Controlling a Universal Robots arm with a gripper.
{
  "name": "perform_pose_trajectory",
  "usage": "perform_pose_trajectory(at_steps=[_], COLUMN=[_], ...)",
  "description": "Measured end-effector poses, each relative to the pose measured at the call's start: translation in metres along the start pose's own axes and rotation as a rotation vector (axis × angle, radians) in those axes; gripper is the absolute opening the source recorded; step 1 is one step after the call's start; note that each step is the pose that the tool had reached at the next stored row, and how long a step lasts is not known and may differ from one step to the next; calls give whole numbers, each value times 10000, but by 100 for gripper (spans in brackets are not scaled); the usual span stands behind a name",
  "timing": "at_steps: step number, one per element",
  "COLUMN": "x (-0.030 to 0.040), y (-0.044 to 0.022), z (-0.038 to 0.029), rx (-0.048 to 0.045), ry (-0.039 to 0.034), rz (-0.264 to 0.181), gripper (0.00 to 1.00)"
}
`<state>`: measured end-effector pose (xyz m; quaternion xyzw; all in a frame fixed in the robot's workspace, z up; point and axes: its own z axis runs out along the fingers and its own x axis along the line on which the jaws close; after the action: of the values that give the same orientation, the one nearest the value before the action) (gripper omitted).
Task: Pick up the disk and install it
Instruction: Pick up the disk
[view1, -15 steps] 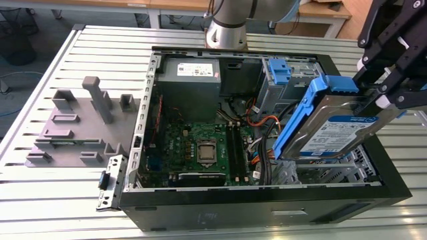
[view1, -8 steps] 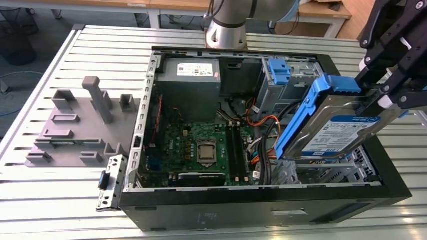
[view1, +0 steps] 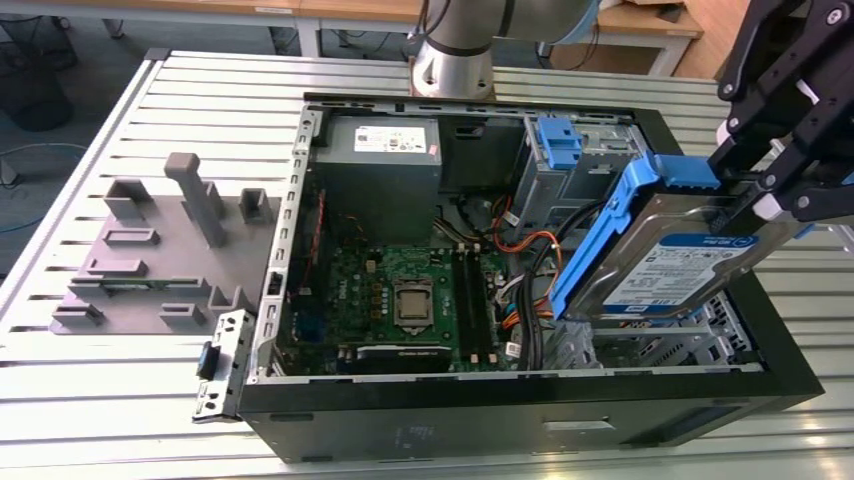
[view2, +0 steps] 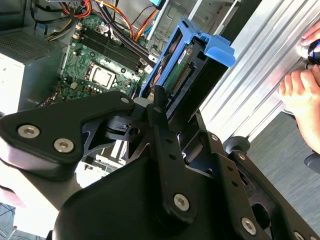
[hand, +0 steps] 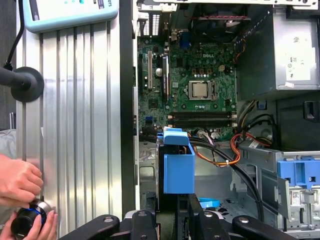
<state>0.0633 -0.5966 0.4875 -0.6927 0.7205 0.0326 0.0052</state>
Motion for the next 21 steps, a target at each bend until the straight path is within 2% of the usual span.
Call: perform_pose_trajectory(at_steps=[10, 16, 21], x=[1, -6, -7], y=[-1, -37, -41], z=[25, 41, 48], rx=[0, 0, 0], ry=[-1, -1, 0], rz=[0, -1, -1], gripper=[35, 35, 35])
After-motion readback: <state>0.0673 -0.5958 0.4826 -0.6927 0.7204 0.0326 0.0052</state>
